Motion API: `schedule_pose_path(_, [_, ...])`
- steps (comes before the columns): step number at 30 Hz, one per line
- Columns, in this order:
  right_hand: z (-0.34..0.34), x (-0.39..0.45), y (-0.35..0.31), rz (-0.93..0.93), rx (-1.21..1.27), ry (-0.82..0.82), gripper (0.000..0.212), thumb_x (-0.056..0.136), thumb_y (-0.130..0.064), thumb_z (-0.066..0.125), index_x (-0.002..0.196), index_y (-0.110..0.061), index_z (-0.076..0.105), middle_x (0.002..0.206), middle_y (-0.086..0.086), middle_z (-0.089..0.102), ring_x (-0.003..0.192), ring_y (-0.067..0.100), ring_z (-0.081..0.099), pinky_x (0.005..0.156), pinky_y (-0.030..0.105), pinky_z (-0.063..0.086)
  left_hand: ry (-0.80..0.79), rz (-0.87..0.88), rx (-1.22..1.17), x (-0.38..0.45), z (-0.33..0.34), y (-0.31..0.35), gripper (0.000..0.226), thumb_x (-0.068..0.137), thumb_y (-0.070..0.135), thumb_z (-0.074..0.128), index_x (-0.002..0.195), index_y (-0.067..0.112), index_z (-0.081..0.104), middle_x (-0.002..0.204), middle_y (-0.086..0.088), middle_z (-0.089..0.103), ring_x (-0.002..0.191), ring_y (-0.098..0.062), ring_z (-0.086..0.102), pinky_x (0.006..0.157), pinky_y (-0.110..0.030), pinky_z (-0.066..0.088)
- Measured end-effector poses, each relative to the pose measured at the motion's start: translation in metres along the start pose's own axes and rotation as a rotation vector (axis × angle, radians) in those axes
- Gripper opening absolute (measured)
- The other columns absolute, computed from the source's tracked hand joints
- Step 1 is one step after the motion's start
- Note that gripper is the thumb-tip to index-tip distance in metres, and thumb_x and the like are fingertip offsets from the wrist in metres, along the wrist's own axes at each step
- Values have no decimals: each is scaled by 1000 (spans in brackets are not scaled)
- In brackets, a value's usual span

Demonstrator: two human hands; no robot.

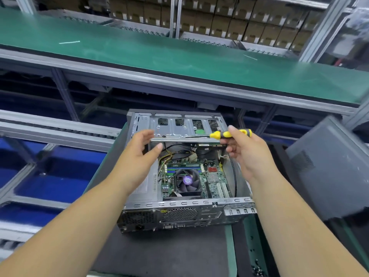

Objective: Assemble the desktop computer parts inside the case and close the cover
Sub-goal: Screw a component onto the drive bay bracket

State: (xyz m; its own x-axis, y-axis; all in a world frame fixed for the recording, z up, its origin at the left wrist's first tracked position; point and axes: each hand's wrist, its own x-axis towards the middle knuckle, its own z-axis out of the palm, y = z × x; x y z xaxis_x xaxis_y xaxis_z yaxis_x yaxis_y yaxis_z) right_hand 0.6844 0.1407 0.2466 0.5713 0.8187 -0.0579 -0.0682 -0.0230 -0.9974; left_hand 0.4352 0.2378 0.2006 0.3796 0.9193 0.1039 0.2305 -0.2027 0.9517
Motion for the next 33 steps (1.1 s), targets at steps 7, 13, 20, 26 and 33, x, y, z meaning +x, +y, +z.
schedule_pose_path(7, [-48,36,23,10,79,-23,19,94,-28,66,79,-18,70,96,9,77,86,17,71,92,34,46,170,-348,658,-6,11,-16,70,88,48,60,148,23,32,151,-10,29,140,-32,23,114,-44,22])
schedule_pose_path(13, [-60,46,49,142,195,-40,33,94,-32,66,62,-23,72,91,-3,76,91,6,71,109,39,26,201,-279,808,-14,20,-28,85,80,69,53,148,27,25,149,-12,26,138,-32,26,108,-48,32])
schedule_pose_path(20, [-57,41,53,142,216,8,36,94,-31,65,59,-25,73,82,-8,75,96,9,68,105,36,24,146,-240,890,-13,19,-33,98,68,87,44,148,33,24,150,-17,21,140,-33,20,109,-51,32])
schedule_pose_path(26, [-53,30,52,147,253,48,34,96,-31,63,62,-23,68,88,-2,75,94,6,69,102,35,22,99,-204,955,-12,14,-36,100,68,89,39,148,32,22,150,-18,19,140,-34,18,106,-50,33])
schedule_pose_path(33, [-34,8,58,214,208,93,38,93,-36,65,58,-24,73,86,-4,77,120,12,57,112,48,13,41,-158,967,-8,-11,-41,97,71,87,43,148,32,23,154,-18,17,142,-34,18,108,-51,31])
